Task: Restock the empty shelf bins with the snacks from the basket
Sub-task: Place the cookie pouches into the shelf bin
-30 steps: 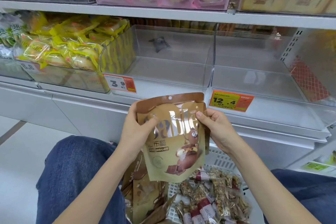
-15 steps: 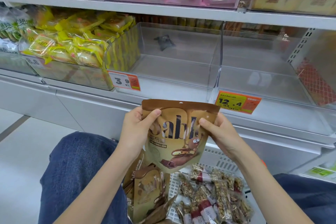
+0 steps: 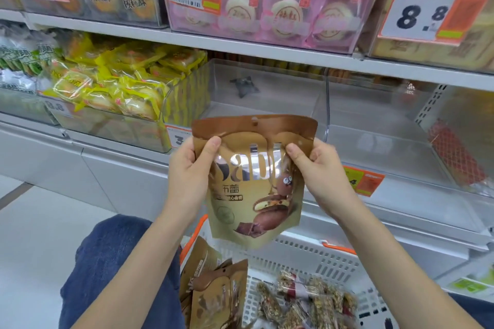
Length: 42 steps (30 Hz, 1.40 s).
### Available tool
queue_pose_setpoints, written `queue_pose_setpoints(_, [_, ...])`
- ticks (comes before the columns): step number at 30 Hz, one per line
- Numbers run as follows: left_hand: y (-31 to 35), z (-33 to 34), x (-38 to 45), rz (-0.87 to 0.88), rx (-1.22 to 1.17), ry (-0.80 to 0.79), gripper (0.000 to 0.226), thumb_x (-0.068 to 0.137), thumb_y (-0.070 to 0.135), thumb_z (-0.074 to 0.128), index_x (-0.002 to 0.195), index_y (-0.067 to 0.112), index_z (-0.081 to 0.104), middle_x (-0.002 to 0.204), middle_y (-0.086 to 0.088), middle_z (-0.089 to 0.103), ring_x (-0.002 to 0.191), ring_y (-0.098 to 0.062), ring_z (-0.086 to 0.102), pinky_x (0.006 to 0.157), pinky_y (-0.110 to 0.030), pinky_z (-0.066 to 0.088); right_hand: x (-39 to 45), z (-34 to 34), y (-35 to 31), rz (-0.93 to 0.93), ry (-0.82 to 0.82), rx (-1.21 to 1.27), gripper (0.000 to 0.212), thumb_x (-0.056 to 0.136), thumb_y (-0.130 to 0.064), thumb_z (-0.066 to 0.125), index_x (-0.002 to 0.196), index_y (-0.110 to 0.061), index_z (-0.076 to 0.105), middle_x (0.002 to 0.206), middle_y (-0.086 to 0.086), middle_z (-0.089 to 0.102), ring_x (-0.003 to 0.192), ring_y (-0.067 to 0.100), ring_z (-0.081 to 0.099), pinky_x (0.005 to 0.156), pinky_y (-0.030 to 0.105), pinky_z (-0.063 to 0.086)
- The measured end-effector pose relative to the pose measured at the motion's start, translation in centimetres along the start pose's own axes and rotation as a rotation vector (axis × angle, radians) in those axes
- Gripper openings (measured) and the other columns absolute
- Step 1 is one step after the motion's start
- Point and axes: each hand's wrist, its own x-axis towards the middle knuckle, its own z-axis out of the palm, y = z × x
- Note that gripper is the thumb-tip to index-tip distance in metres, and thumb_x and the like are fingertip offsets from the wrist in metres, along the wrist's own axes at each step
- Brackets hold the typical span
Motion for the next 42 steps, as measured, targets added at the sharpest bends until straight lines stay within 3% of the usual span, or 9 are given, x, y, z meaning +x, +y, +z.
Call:
queue_pose_setpoints(5, [1.8,-0.7,7.1,0.206,-0.073,-0.095,0.018,0.097,0.011,0.050,0.111,0.016,0.059,0.096,0.006,0.068,0.088,-0.004,0.062,0.078,-0.017,0.048,6.7,1.1,-5.0,-0.330,0.200,-0.084,0.024,0.095,-0.010,0.049,0.077,-0.020,0.060,0.063,0.013,0.058,0.059,0.026,0.053,0.058,0.044,0.048])
queue_pose_setpoints(8, [1.3,-1.0,11.3,0.211,0.004,-0.058,0.019,0.091,0.009,0.058,0.093,0.025,0.066,0.090,0.006,0.069,0.086,-0.007,0.061,0.082,-0.023,0.046,9.4,1.9,-6.2,-0.698,0.154,-0.311,0.032,0.088,0.002,0.047,0.098,-0.019,0.068,0.082,-0.020,0.061,0.076,0.002,0.055,0.071,0.024,0.044])
queue_pose_setpoints(11, [-1.1,-1.4,14.5,0.149,0.115,0.031,0.015,0.081,0.012,0.070,0.078,0.027,0.071,0.081,0.009,0.071,0.081,-0.013,0.065,0.078,-0.031,0.050,11.2,3.0,-3.5,-0.849,-0.020,-0.554,0.042,0.073,0.002,0.041,0.104,-0.008,0.067,0.101,-0.004,0.064,0.096,0.009,0.057,0.088,0.018,0.043])
queue_pose_setpoints(14, [-4.3,-2.2,15.5,0.068,0.609,-0.004,0.016,0.082,0.016,0.069,0.099,0.014,0.069,0.095,0.000,0.069,0.093,-0.021,0.064,0.076,-0.027,0.046,12.5,3.9,2.0,-0.546,-0.092,-0.641,0.037,0.081,0.007,0.045,0.103,-0.011,0.067,0.097,0.002,0.068,0.092,0.014,0.058,0.082,0.022,0.045])
queue_pose_setpoints(19, [-5.3,-2.2,14.4,0.091,1.026,-0.195,0.029,0.090,0.040,0.058,0.111,0.022,0.065,0.112,0.002,0.068,0.108,-0.022,0.060,0.092,-0.033,0.044,18.5,5.0,4.3,0.176,0.308,-0.394,0.024,0.101,-0.020,0.040,0.104,-0.005,0.059,0.090,0.011,0.061,0.083,0.028,0.057,0.062,0.021,0.039])
queue_pose_setpoints(25, [-5.7,-1.8,13.6,0.227,1.237,-0.399,0.048,0.097,0.051,0.031,0.084,0.019,0.064,0.073,0.002,0.066,0.091,-0.016,0.060,0.093,-0.033,0.024,25.6,6.1,7.9,0.030,0.312,-0.445,0.030,0.100,-0.017,0.041,0.121,-0.001,0.055,0.113,0.018,0.062,0.103,0.034,0.057,0.088,0.037,0.044])
queue_pose_setpoints(33, [-6.3,-1.9,13.8,0.298,1.252,-0.439,0.056,0.096,0.050,0.020,0.091,0.022,0.068,0.077,0.003,0.069,0.094,-0.012,0.058,0.093,-0.030,0.022,25.9,5.2,13.2,0.077,0.129,-0.306,0.041,0.092,-0.029,0.050,0.125,-0.007,0.039,0.108,0.007,0.061,0.103,0.029,0.060,0.095,0.051,0.047])
queue_pose_setpoints(38, [-6.6,-2.1,13.6,0.303,1.249,-0.472,0.070,0.083,0.054,0.006,0.095,0.027,0.069,0.087,0.008,0.071,0.100,-0.011,0.055,0.095,-0.032,0.023,24.7,6.0,11.7,0.010,0.009,-0.285,0.010,0.096,-0.011,0.050,0.101,-0.019,0.051,0.108,0.010,0.059,0.100,0.023,0.058,0.093,0.047,0.046])
queue_pose_setpoints(42, [-6.8,-2.2,13.5,0.329,1.252,-0.457,0.088,0.072,0.061,-0.010,0.092,0.027,0.069,0.086,0.010,0.071,0.097,-0.009,0.054,0.093,-0.031,0.023,25.2,6.4,12.9,0.089,-0.133,-0.391,0.071,0.079,-0.034,0.072,0.137,-0.014,0.037,0.134,0.003,0.046,0.121,0.015,0.049,0.108,0.034,0.038])
